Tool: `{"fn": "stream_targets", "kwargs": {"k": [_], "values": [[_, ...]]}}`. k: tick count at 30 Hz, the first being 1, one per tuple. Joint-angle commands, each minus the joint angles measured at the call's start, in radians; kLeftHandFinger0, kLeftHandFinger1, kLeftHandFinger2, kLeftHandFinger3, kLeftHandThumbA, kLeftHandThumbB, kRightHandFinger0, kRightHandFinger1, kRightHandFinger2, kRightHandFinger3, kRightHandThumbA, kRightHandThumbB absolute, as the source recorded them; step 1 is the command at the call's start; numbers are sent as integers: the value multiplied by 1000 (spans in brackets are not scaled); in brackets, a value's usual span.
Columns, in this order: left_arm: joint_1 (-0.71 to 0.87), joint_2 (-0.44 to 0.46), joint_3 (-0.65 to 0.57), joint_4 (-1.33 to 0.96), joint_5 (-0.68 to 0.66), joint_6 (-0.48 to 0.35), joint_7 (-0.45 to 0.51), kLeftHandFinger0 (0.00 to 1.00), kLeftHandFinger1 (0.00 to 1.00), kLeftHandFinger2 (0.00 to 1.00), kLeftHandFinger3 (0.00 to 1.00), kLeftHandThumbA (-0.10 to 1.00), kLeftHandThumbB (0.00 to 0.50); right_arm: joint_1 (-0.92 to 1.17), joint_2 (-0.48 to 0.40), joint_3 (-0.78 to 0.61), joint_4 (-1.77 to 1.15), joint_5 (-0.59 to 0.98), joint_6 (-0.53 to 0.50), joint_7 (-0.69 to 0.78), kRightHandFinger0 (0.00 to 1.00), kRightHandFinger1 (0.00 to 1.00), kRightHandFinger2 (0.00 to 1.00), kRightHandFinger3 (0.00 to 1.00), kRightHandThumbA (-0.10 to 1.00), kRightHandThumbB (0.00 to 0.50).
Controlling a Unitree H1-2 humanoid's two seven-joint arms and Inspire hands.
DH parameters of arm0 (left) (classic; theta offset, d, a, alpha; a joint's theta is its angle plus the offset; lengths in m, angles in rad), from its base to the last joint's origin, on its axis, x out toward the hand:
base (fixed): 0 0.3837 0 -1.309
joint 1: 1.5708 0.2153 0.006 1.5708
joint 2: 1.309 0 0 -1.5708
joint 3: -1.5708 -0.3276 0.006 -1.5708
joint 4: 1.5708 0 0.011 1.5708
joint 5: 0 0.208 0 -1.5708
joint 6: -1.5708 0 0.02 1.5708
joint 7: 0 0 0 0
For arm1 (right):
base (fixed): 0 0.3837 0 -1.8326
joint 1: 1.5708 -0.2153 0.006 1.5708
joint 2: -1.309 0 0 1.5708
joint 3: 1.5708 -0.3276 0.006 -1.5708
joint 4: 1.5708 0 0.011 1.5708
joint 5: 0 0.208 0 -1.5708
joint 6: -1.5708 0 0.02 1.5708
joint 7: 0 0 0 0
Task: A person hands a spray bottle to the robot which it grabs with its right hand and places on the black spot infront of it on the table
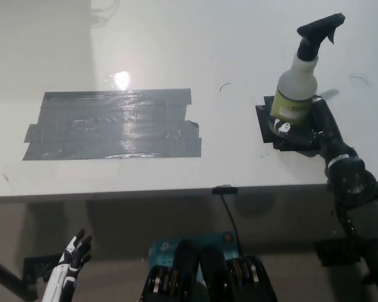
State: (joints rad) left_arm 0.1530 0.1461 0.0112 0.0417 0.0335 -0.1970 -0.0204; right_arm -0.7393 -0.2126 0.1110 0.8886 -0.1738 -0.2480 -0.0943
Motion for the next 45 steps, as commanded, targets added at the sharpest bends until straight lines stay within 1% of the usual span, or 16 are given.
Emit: {"fn": "stream_targets", "kwargs": {"k": [1,6,11,12,13,16,20,21,23,24,25,27,33,35,36,45], "values": [[-1,2,-4,-1,-12,-48,-17,1000,1000,1000,1000,974,137,-4,-12,-3,-13,5,-67,22,1000,1000,1000,1000,854,500],[0,1,-5,-4,-10,-44,-16,1000,1000,1000,1000,977,148,18,-23,-28,-46,35,-73,39,1000,1000,1000,1000,1000,500],[-1,0,-5,-1,-14,-48,-18,1000,1000,1000,1000,980,141,43,-27,-104,-94,140,-69,98,1000,1000,1000,1000,1000,459],[0,0,-5,0,-15,-49,-18,1000,1000,1000,1000,980,141,46,-28,-108,-100,140,-70,97,1000,1000,1000,1000,1000,459],[0,0,-5,1,-14,-51,-18,1000,1000,1000,1000,976,136,52,-30,-121,-121,150,-64,97,1000,1000,1000,1000,1000,497],[-1,1,-5,4,-17,-53,-20,1000,1000,1000,1000,969,145,75,-42,-152,-211,178,5,126,1000,1000,1000,1000,1000,500],[-1,1,-7,4,-14,-55,-20,1000,1000,1000,1000,960,133,110,-50,-211,-337,281,27,183,1000,1000,1000,1000,1000,477],[-1,1,-8,6,-12,-56,-20,1000,1000,1000,1000,957,134,121,-58,-232,-378,312,36,199,1000,1000,1000,1000,1000,411],[1,1,-7,7,-15,-54,-23,1000,1000,1000,1000,952,136,135,-64,-255,-417,335,25,205,1000,1000,1000,1000,1000,394],[1,1,-7,8,-14,-54,-23,1000,1000,1000,1000,951,136,151,-65,-272,-469,337,85,188,1000,1000,1000,1000,1000,477],[1,1,-6,8,-13,-54,-24,1000,1000,1000,1000,951,137,164,-69,-278,-508,330,126,181,1000,1000,1000,1000,1000,496],[-2,2,-6,9,-11,-52,-25,1000,1000,1000,1000,951,136,211,-89,-286,-595,321,148,185,1000,1000,1000,1000,1000,446],[-2,0,-5,9,-8,-56,-24,1000,1000,1000,1000,954,140,367,-80,-301,-861,419,218,227,1000,1000,1000,1000,1000,404],[-3,1,-2,0,-12,-44,-25,1000,1000,1000,1000,943,135,495,-39,-276,-1078,455,235,220,1000,1000,1000,1000,1000,492],[-6,5,1,-8,-14,-35,-26,1000,1000,1000,1000,940,132,550,-19,-260,-1168,474,240,215,1000,1000,1000,1000,1000,500],[20,10,6,-8,-18,-32,-29,1000,1000,1000,1000,982,164,974,108,-63,-1513,318,119,227,1000,1000,1000,1000,1000,487]]}}
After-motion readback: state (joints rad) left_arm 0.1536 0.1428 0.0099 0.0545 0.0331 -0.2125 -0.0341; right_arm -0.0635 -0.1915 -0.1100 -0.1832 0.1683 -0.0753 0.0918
